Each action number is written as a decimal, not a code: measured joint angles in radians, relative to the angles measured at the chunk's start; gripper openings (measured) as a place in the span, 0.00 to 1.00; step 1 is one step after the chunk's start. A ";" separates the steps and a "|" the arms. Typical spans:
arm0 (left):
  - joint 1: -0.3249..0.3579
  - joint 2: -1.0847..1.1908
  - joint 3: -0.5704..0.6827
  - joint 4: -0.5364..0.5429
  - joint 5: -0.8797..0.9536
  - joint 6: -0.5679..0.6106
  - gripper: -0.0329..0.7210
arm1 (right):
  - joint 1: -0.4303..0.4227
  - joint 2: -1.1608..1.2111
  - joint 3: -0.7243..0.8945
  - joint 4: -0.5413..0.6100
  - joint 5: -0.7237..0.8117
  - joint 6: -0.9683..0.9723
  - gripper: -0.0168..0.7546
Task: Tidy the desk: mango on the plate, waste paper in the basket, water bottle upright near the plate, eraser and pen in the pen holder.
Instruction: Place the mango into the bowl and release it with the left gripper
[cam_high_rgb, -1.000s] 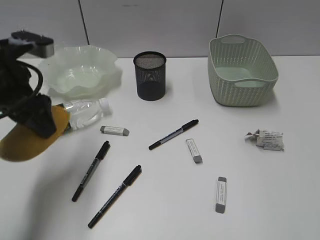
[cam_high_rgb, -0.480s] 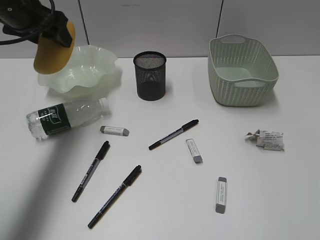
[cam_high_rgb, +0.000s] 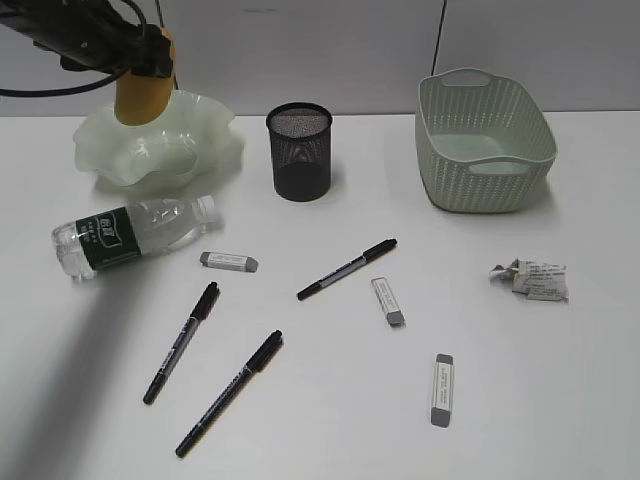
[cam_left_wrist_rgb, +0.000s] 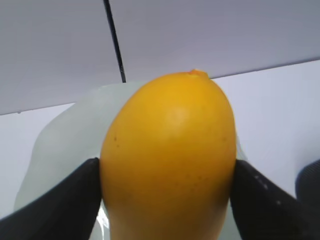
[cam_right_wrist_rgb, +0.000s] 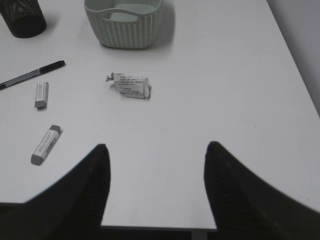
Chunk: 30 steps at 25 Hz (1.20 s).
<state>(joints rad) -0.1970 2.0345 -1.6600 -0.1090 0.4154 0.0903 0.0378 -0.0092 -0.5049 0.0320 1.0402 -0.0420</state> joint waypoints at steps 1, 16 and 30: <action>0.008 0.020 -0.005 -0.004 -0.016 0.000 0.81 | 0.000 0.000 0.000 0.000 0.000 0.000 0.64; 0.038 0.215 -0.104 -0.042 -0.032 -0.001 0.81 | 0.000 0.000 0.000 0.000 0.000 0.000 0.64; 0.035 0.209 -0.107 -0.047 0.011 -0.027 0.92 | 0.000 0.000 0.000 0.000 0.000 0.000 0.64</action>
<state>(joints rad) -0.1616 2.2432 -1.7670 -0.1560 0.4260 0.0628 0.0378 -0.0092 -0.5049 0.0320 1.0402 -0.0420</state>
